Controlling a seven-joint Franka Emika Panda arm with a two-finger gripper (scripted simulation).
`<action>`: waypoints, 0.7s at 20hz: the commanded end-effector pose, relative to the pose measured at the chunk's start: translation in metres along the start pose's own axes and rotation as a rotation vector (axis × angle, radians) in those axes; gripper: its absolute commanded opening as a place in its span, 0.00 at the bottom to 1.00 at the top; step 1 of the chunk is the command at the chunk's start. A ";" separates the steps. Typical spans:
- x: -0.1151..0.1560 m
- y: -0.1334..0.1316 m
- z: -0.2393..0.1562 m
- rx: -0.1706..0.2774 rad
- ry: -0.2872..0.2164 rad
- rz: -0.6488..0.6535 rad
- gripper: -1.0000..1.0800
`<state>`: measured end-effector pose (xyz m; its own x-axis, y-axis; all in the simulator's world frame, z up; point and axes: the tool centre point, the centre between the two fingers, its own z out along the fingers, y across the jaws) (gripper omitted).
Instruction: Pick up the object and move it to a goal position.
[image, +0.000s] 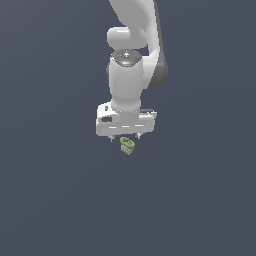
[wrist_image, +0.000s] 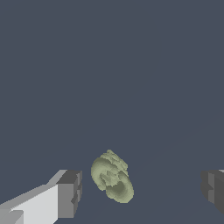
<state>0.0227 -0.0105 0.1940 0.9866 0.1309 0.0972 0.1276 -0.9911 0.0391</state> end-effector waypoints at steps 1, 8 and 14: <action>-0.003 -0.001 0.004 0.001 -0.005 -0.039 0.96; -0.014 -0.003 0.020 0.009 -0.023 -0.198 0.96; -0.025 -0.006 0.036 0.021 -0.040 -0.362 0.96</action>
<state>0.0033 -0.0092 0.1593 0.8993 0.4349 0.0470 0.4330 -0.9003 0.0452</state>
